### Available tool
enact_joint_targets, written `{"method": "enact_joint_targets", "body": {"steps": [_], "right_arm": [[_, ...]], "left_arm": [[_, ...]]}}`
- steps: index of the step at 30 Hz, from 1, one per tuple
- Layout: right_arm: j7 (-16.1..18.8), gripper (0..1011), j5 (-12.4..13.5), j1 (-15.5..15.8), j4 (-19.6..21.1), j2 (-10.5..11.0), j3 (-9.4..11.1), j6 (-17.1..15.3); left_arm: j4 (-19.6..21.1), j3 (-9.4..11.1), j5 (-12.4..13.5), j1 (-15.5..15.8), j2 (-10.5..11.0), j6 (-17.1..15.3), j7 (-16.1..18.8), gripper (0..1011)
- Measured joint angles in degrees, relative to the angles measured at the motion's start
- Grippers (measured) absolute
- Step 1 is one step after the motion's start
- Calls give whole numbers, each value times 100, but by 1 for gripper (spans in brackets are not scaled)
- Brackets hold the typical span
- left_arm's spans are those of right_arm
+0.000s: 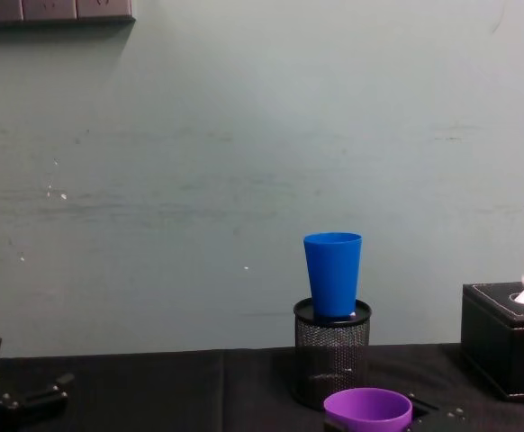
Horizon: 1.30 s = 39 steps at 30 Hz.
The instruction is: Pick up one cup with a gripper and tap it against the other cup.
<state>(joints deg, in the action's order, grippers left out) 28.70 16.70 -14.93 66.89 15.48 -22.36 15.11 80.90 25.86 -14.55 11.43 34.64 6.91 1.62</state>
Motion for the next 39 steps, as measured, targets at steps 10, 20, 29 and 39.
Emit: {"method": "enact_joint_targets", "body": {"steps": [10, 20, 29, 39], "right_arm": [[2, 761, 0, -5, 0, 3, -2, -1], [-2, 1004, -3, -6, 2, 8, -8, -5], [-267, 1004, -159, 152, 335, 25, 106, 154], [-685, 1004, -190, 461, 948, -42, 480, 246]], "left_arm": [[0, 0, 0, 0, 0, 0, 0, 1000], [0, 0, 0, 0, 0, 0, 0, 1000], [0, 0, 0, 0, 0, 0, 0, 1000], [0, 0, 0, 0, 0, 0, 0, 1000]]}}
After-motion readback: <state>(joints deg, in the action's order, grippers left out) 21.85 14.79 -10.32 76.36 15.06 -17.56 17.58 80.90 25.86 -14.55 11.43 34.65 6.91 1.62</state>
